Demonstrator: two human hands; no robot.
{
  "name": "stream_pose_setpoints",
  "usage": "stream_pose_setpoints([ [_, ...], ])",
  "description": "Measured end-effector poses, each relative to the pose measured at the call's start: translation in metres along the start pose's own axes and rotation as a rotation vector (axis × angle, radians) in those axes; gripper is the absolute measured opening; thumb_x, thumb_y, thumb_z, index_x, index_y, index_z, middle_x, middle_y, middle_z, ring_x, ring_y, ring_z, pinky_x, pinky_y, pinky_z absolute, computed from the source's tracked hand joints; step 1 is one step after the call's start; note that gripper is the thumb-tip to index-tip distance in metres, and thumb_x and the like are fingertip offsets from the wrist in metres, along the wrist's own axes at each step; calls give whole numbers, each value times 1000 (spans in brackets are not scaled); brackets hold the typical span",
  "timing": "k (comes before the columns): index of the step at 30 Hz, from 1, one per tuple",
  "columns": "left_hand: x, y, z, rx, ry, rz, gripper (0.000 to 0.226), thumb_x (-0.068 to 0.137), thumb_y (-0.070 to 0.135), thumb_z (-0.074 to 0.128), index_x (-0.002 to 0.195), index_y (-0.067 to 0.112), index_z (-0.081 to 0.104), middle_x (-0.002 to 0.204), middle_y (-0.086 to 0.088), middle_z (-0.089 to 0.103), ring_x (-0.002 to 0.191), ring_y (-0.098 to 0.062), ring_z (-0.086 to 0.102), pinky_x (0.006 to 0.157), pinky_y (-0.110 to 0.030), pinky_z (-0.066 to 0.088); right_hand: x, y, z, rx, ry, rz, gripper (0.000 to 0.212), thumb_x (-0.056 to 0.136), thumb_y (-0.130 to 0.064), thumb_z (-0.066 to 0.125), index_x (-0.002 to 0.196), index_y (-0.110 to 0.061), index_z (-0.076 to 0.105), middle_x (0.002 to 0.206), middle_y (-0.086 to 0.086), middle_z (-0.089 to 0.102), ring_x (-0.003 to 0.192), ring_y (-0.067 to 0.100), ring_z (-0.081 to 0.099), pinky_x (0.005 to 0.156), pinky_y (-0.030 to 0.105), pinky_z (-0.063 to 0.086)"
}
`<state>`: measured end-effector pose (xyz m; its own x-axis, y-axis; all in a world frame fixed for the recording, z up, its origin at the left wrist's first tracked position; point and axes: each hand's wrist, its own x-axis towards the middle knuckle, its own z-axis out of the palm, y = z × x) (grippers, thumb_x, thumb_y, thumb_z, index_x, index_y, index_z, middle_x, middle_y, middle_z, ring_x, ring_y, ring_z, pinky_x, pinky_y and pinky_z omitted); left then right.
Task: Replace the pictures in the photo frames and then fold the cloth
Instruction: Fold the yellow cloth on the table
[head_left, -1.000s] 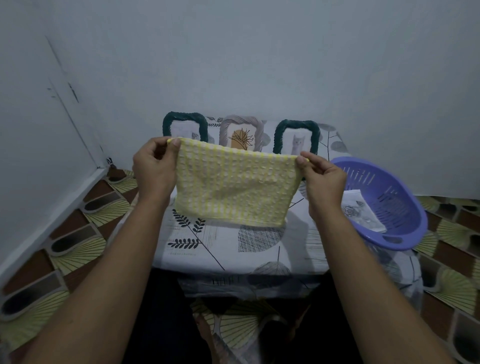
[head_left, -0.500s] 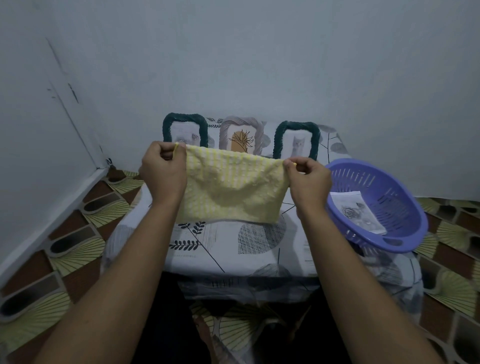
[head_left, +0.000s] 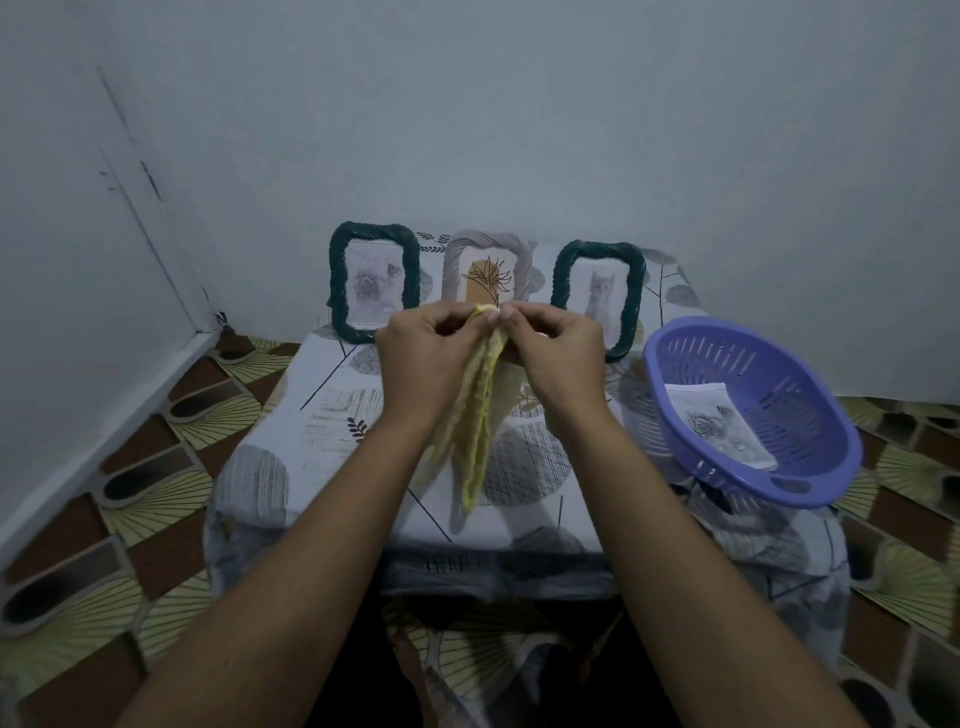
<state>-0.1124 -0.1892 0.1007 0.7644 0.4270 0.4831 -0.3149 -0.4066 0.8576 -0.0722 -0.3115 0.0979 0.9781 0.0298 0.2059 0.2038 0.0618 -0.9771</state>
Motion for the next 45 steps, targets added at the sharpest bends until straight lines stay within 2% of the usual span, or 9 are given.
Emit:
stream_pose_setpoints([
  [5, 2, -4, 2, -42, -105, -63, 30, 84, 40, 70, 105, 22, 79, 93, 6, 78, 88, -11, 74, 81, -41, 61, 0, -6, -1, 24, -18, 44, 10, 91, -13, 69, 92, -18, 78, 88, 7, 77, 86, 23, 75, 82, 43, 61],
  [10, 2, -4, 0, -56, -106, -84, 24, 88, 31, 71, 108, 20, 78, 96, 5, 77, 90, -11, 74, 82, -41, 61, -3, -13, -4, 85, -60, 61, 16, 92, -6, 67, 90, -18, 76, 90, 10, 76, 87, 21, 75, 79, 33, 60],
  [15, -1, 5, 2, -53, -97, -56, 17, 86, 22, 77, 102, 16, 79, 91, 5, 77, 86, -6, 73, 84, -37, 60, -4, -15, -5, 148, -34, 82, 29, 92, -4, 68, 120, -3, 63, 86, 15, 74, 82, 18, 75, 77, 31, 61],
  [22, 1, -2, -6, -112, -166, -98, 25, 84, 17, 78, 107, 11, 75, 97, -1, 77, 92, -12, 73, 88, -41, 59, -3, -26, -7, 367, -101, 209, 49, 109, -25, 33, 155, -10, 26, 79, 9, 76, 83, 19, 75, 78, 31, 60],
  [27, 2, -8, -15, -157, -174, -133, 19, 82, 8, 79, 98, 10, 69, 96, -8, 74, 91, -21, 72, 85, -42, 60, -8, -29, -13, 194, -175, 160, 46, 108, -38, 21, 144, -18, 41, 93, 10, 78, 106, 21, 62, 79, 33, 37],
  [34, 9, -13, -26, -234, -109, -222, 16, 87, 2, 68, 90, 18, 65, 92, -3, 68, 84, -10, 64, 83, -32, 56, -3, -8, -16, -111, -208, -10, 34, 91, 0, 56, 113, -24, 67, 114, 3, 66, 105, 13, 58, 80, 23, 50],
  [38, 13, -17, -34, -219, -79, -231, 11, 80, 17, 63, 86, 26, 66, 94, -8, 66, 84, -14, 59, 79, -36, 50, -3, 17, -18, -505, -232, -218, 32, 79, -25, 65, 103, -46, 63, 122, -5, 56, 120, 19, 46, 99, 37, 39],
  [42, 14, -22, -39, -270, -45, -264, 15, 80, 17, 62, 82, 31, 67, 92, -3, 67, 85, -15, 59, 80, -37, 49, -8, 25, -19, -492, -248, -355, 29, 84, -19, 73, 109, -31, 62, 120, -5, 58, 111, 10, 52, 91, 25, 40],
  [45, 14, -25, -40, -310, -48, -260, 18, 88, 8, 60, 86, 25, 64, 90, -2, 65, 81, -13, 58, 75, -32, 49, -10, 25, -20, -386, -298, -269, 32, 90, -25, 73, 120, -23, 61, 120, -8, 63, 110, 4, 58, 84, 13, 45],
])
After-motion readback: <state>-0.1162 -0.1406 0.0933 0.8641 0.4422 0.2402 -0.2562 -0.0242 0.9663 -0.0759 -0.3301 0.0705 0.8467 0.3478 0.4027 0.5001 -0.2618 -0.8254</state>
